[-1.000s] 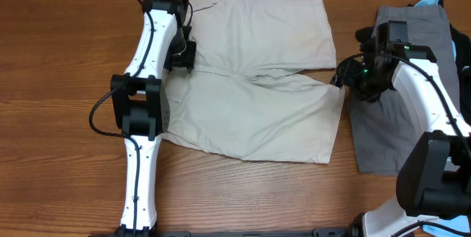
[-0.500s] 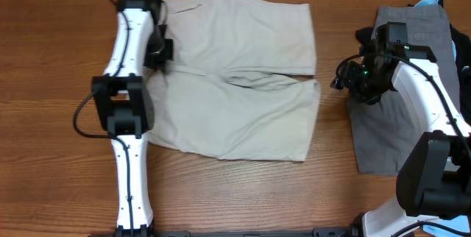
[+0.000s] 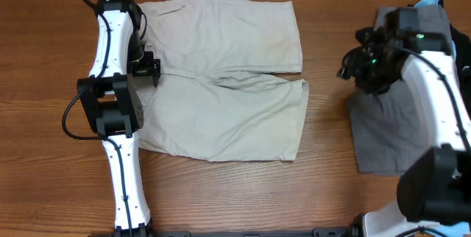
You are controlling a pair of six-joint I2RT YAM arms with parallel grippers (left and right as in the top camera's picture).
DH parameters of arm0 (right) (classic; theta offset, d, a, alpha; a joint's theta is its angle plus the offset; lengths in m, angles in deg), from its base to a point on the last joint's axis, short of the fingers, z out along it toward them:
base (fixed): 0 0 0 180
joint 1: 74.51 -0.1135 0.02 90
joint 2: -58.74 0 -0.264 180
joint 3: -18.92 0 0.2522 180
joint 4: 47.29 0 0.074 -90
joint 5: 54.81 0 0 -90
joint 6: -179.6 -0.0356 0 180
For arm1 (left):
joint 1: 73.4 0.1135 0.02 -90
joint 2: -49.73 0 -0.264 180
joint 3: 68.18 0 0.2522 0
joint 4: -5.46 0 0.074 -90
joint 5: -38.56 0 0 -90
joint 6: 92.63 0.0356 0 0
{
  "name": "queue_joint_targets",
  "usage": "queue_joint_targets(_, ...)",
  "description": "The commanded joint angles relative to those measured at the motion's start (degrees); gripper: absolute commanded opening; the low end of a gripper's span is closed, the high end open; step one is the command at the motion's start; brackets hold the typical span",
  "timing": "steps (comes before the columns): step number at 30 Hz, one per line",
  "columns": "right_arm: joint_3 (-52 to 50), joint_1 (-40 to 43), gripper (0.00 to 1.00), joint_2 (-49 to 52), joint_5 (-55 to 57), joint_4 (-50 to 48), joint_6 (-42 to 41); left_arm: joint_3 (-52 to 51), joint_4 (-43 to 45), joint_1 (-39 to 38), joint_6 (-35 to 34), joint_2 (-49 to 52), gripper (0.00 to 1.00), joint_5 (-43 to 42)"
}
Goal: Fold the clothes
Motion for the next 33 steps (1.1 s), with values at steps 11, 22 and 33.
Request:
queue_joint_targets(11,8.7,-0.4,0.6,-23.0,-4.6,17.2,-1.6,0.8,-0.2,-3.0,-0.7,-37.1,0.95,-12.0)
queue_joint_targets(22,1.4,-17.9,0.59,-34.6,9.8,24.2,-22.8,-25.9,0.0,-15.4,-15.1,-61.4,1.0,-1.4)
queue_joint_targets(33,-32.8,-30.2,0.66,-32.9,10.9,-1.7,-45.5,-75.8,27.4,-14.9,-43.5,-73.8,0.99,1.7)
